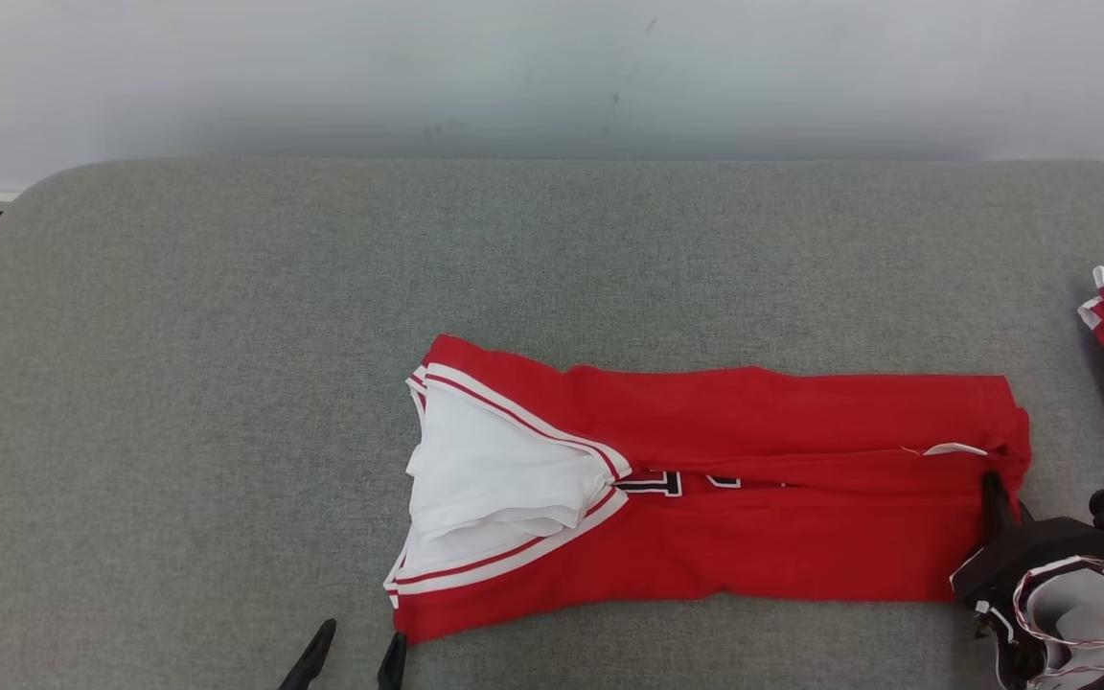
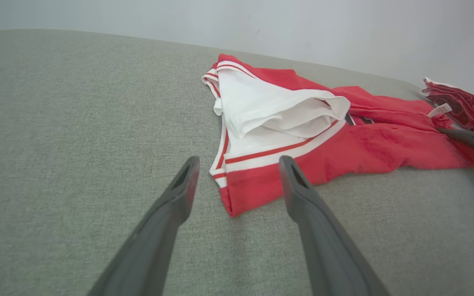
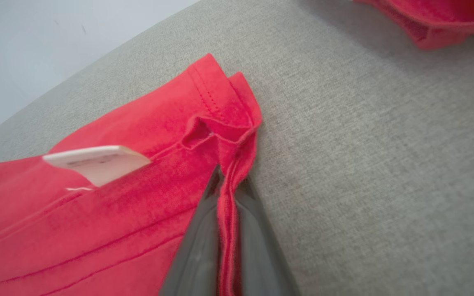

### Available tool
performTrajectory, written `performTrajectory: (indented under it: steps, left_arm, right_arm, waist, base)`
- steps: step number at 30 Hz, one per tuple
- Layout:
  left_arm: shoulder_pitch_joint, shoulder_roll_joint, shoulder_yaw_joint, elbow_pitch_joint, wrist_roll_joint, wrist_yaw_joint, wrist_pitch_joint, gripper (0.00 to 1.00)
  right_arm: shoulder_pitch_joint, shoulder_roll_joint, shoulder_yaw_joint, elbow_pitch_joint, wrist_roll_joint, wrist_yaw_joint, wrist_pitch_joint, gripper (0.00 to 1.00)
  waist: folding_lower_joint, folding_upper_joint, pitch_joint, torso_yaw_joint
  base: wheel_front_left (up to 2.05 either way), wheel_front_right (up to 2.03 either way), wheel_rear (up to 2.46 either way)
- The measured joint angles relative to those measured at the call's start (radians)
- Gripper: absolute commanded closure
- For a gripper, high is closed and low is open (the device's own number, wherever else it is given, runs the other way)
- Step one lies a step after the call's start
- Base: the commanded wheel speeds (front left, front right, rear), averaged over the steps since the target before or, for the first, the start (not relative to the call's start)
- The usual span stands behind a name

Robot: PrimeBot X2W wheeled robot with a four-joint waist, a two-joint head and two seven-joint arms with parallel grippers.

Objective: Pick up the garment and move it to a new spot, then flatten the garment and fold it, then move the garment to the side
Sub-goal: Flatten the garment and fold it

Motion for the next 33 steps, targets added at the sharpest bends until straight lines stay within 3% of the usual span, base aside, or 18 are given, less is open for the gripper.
performTrajectory:
  steps: [14,19,25,33]
  left_arm:
    - [0.001,-0.006,0.017,0.013,0.007,-0.01,0.0,0.0]
    - [0.004,-0.013,0.013,0.023,0.007,-0.01,0.0,0.0]
    - [0.018,-0.021,0.006,0.031,0.006,-0.008,0.0,0.0]
    - [0.016,-0.034,-0.013,0.053,0.001,-0.013,0.0,0.0]
  right_arm:
    - [0.024,-0.098,0.025,-0.091,0.019,0.0,-0.002,1.0]
    - [0.052,-0.104,0.082,-0.21,0.056,0.0,0.008,1.0]
    - [0.063,-0.105,0.148,-0.408,0.122,-0.001,0.096,1.0]
    - [0.02,-0.05,0.171,-0.492,0.144,-0.001,0.175,1.0]
  waist:
    - [0.0,0.0001,-0.015,-0.021]
    - [0.0,0.0001,-0.034,-0.027]
    - [0.0,0.0001,-0.058,-0.038]
    - [-0.0001,0.0001,-0.074,-0.023]
  base:
    - [0.0,0.0,0.0]
    - [0.0,0.0,0.0]
    - [0.0,0.0,0.0]
    - [0.0,0.0,0.0]
